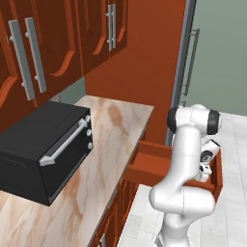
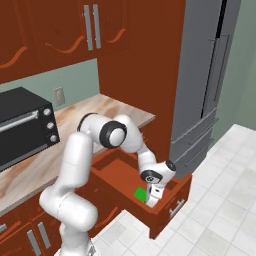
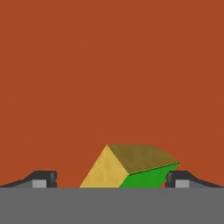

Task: Restock the sink supplies by placing the sponge and soap dispenser on the counter and next to the sink. Make sure the soap dispenser is upright.

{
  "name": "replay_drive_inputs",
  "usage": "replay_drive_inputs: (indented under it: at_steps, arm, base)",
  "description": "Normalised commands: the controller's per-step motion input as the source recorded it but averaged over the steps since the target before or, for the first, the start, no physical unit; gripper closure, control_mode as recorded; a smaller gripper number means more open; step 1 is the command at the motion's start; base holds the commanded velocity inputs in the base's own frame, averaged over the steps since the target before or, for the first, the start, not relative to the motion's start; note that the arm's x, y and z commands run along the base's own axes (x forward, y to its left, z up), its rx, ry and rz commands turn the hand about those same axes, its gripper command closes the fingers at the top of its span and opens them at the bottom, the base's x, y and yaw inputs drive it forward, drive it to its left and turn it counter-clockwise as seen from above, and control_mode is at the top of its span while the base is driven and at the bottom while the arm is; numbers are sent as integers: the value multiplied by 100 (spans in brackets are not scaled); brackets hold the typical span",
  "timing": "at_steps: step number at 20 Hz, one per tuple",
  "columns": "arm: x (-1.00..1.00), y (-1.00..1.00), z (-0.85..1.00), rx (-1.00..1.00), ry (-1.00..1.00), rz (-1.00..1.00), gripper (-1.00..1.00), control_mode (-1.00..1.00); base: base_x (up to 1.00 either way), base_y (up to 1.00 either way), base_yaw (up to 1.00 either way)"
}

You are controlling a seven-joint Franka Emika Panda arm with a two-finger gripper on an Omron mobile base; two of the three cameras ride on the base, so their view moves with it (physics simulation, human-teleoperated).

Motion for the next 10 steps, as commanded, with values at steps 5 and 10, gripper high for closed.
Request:
replay_drive_inputs:
  at_steps: [5,10]
  arm:
    - [-9,12,-6,0,1,-5,-100,-100]
    - [4,38,-35,0,4,-6,-100,-100]
  base:
    - [0,0,0]
    - [0,0,0]
